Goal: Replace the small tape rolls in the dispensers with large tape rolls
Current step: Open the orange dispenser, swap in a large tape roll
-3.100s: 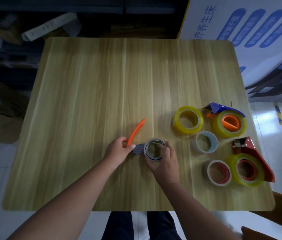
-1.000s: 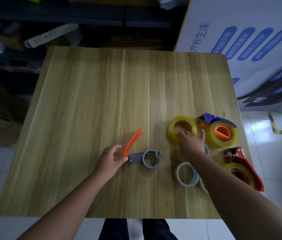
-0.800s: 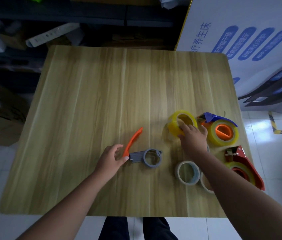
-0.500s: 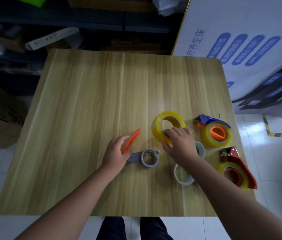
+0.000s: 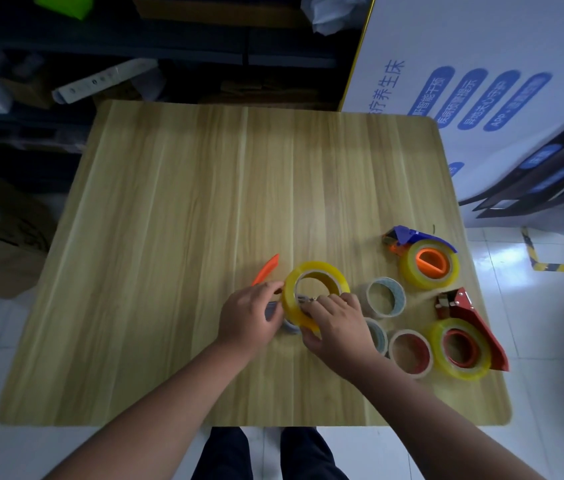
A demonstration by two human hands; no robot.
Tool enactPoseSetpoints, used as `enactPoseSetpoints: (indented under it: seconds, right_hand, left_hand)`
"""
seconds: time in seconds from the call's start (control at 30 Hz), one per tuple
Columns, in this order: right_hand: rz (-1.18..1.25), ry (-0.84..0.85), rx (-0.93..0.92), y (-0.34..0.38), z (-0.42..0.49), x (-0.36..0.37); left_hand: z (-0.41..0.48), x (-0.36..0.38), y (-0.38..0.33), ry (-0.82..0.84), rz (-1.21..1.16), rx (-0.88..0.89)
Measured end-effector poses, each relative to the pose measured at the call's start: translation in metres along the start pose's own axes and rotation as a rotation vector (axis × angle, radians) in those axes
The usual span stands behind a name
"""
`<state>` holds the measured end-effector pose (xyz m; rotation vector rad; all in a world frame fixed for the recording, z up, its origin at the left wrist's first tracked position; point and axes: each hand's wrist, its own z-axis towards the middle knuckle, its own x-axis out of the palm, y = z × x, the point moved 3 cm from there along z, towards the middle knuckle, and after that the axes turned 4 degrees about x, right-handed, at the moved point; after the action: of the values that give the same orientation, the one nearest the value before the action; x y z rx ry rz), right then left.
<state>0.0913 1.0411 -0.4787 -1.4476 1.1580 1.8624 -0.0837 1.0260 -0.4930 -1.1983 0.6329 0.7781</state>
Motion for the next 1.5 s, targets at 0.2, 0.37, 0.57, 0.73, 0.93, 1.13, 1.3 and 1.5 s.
enactPoseSetpoints:
  seconds: [0.2, 0.37, 0.57, 0.73, 0.93, 1.13, 1.3, 1.5]
  right_hand:
    - [-0.012, 0.011, -0.005, 0.004, -0.002, 0.003]
    - [-0.058, 0.055, -0.046, -0.002, -0.003, 0.007]
    - [-0.104, 0.136, -0.134, -0.012, -0.009, 0.011]
    - [-0.109, 0.204, -0.144, -0.017, -0.013, 0.013]
    - [-0.081, 0.293, -0.023, -0.023, 0.001, 0.022]
    - [-0.025, 0.412, -0.022, -0.025, -0.001, 0.041]
    - [-0.057, 0.408, -0.006, -0.021, -0.006, 0.045]
    - [-0.210, 0.357, 0.114, -0.011, -0.014, 0.063]
  left_hand:
    - [0.000, -0.001, 0.002, 0.016, 0.050, -0.131]
    - [-0.001, 0.000, 0.017, 0.116, 0.099, -0.173]
    - [-0.005, -0.012, 0.039, 0.138, 0.138, 0.010]
    - [-0.017, -0.018, 0.048, 0.129, 0.173, 0.103]
    - [-0.027, -0.004, 0.046, 0.159, 0.031, -0.146]
    - [-0.043, 0.006, 0.045, 0.195, -0.085, -0.388]
    - [-0.045, 0.002, 0.049, 0.216, -0.108, -0.398]
    - [-0.041, 0.002, 0.047, 0.230, -0.092, -0.385]
